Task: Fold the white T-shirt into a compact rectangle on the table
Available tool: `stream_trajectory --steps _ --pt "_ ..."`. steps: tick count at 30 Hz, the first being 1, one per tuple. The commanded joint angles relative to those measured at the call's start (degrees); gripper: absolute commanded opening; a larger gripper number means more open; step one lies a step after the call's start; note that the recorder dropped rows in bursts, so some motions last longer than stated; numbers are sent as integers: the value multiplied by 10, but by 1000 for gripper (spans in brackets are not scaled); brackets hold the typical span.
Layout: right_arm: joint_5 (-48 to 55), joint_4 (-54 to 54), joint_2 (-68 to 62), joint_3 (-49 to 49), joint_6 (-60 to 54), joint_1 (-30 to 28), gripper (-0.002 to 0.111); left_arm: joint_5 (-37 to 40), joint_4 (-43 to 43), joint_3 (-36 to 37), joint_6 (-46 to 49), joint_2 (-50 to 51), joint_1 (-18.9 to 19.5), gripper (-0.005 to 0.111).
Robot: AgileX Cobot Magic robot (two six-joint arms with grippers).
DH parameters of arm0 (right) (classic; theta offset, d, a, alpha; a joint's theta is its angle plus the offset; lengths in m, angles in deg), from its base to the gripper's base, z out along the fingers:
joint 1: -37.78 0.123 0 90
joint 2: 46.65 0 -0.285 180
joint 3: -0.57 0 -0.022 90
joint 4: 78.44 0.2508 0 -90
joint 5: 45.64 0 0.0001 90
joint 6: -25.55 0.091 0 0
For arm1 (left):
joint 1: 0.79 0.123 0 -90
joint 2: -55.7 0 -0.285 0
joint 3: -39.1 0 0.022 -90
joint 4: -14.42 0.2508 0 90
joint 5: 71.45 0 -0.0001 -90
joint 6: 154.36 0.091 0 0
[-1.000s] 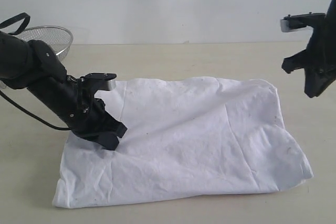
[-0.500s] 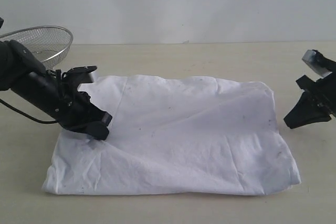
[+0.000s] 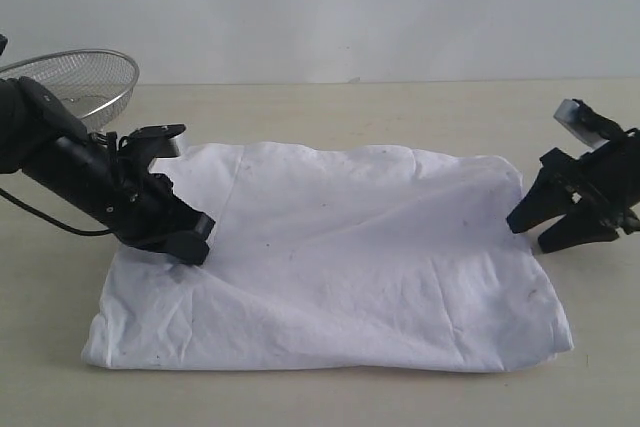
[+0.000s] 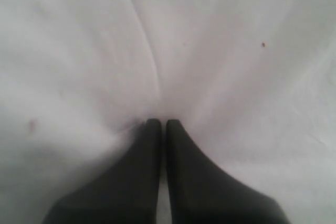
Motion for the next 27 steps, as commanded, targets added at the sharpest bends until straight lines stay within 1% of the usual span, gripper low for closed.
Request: stream_trajectory --steps 1,3,6,7,8,9,10,11,14,16,19,24,27 --pt "-39 -2 -17 0 -2 47 58 -15 -5 4 5 8 0 5" --pt "-74 -1 -44 0 -1 83 58 -15 -5 4 5 8 0 5" --pt "-91 19 -61 0 0 108 58 -15 -5 4 5 8 0 5" --pt "-92 25 -61 0 0 112 52 -15 -5 4 5 8 0 5" --pt "-94 25 -61 0 0 113 44 -15 -5 4 5 8 0 5" --pt "-107 20 -61 0 0 113 20 -15 -8 4 5 8 0 5" --pt "-120 10 -61 0 0 113 0 -15 -8 4 5 8 0 5" --pt "-130 -6 -61 0 7 113 1 -15 -8 4 5 8 -2 5" --pt "-137 -60 -61 0 11 113 0 -15 -12 4 5 8 -11 5" --pt "-142 -112 -57 0 45 109 0 -15 -12 4 5 8 -24 5" --pt "-149 -155 -46 0 98 88 0 -17 -17 4 5 8 -42 5" --pt "-138 -156 -20 0 100 37 0 -20 -33 4 14 8 -76 5" --pt "-144 -161 -11 0 97 16 0 -30 -73 1 28 8 -96 5"
